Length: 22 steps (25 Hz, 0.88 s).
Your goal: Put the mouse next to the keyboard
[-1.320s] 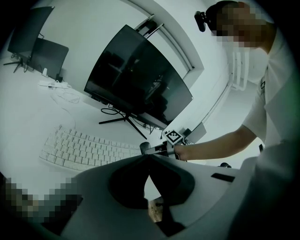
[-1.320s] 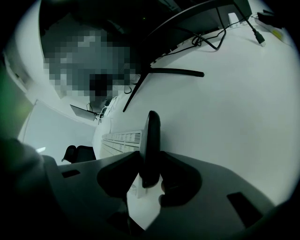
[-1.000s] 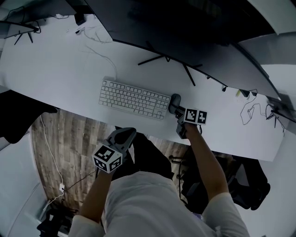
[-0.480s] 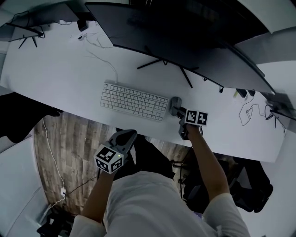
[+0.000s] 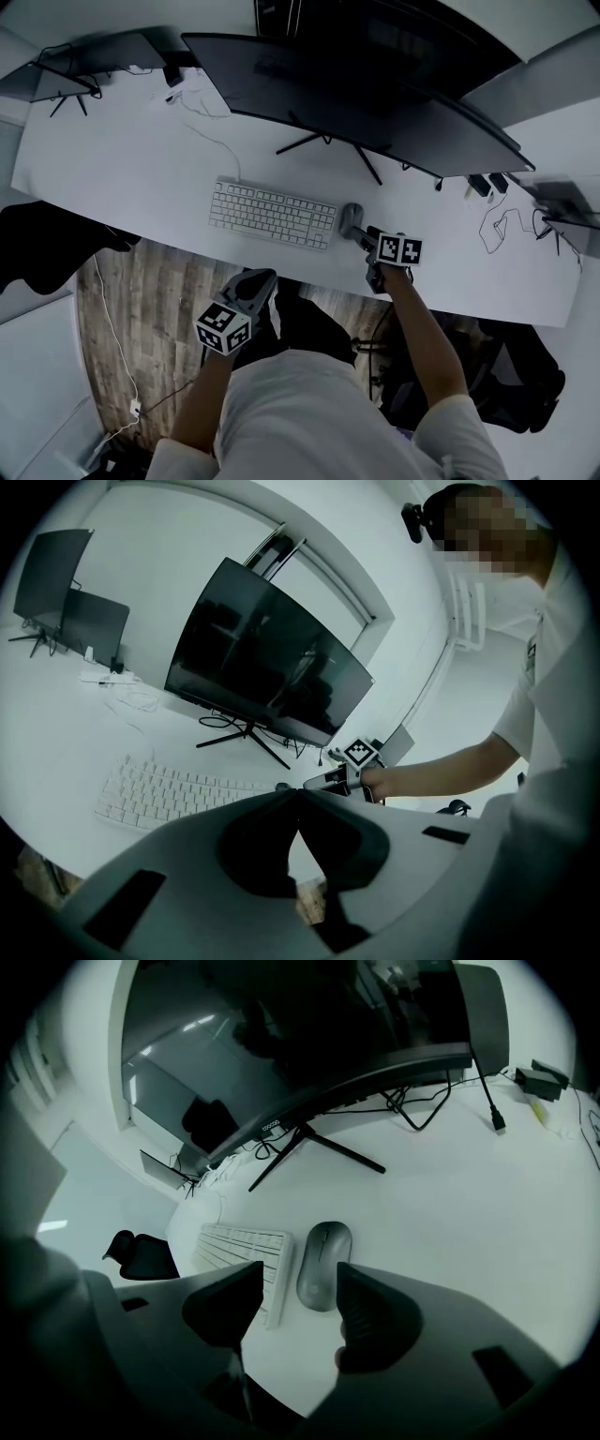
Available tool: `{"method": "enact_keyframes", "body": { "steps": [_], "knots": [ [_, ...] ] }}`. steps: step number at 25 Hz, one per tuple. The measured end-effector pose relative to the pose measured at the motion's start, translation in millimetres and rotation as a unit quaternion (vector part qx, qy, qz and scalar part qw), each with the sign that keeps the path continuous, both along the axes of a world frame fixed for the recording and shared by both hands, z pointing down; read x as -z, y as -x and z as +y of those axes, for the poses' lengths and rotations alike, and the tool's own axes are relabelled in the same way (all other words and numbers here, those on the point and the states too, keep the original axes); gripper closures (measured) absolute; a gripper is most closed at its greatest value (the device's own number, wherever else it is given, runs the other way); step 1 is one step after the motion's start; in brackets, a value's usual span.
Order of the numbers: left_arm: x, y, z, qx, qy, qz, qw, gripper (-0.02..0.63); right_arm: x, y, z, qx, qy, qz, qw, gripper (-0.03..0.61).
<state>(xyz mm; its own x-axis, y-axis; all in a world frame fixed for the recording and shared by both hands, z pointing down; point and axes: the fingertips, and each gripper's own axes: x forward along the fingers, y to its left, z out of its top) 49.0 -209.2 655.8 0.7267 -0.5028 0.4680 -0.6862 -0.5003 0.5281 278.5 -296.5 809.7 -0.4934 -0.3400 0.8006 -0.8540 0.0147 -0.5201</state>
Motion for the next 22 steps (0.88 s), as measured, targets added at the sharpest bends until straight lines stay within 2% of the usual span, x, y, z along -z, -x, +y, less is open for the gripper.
{"method": "enact_keyframes", "body": {
  "steps": [4,8,12,16,22],
  "knots": [
    [9,5,3,-0.005,-0.012,-0.004,0.9999,0.597,22,0,7,-0.001,-0.025,0.002,1.000,0.362],
    [17,14,14,-0.013,-0.017,-0.008,0.9997,0.597,46,2,25,-0.002,-0.046,0.013,0.999,0.443],
    [19,26,29,-0.025,-0.019,-0.012,0.9994,0.597,69,11,47,0.005,-0.070,0.029,0.997,0.488],
    [24,39,48,-0.037,-0.028,-0.008,0.9989,0.597,93,25,71,-0.001,-0.098,0.031,0.995,0.499],
    [36,66,79,-0.053,-0.045,0.001,0.9976,0.597,125,44,118,-0.035,-0.134,0.034,0.990,0.522]
  ]
}}
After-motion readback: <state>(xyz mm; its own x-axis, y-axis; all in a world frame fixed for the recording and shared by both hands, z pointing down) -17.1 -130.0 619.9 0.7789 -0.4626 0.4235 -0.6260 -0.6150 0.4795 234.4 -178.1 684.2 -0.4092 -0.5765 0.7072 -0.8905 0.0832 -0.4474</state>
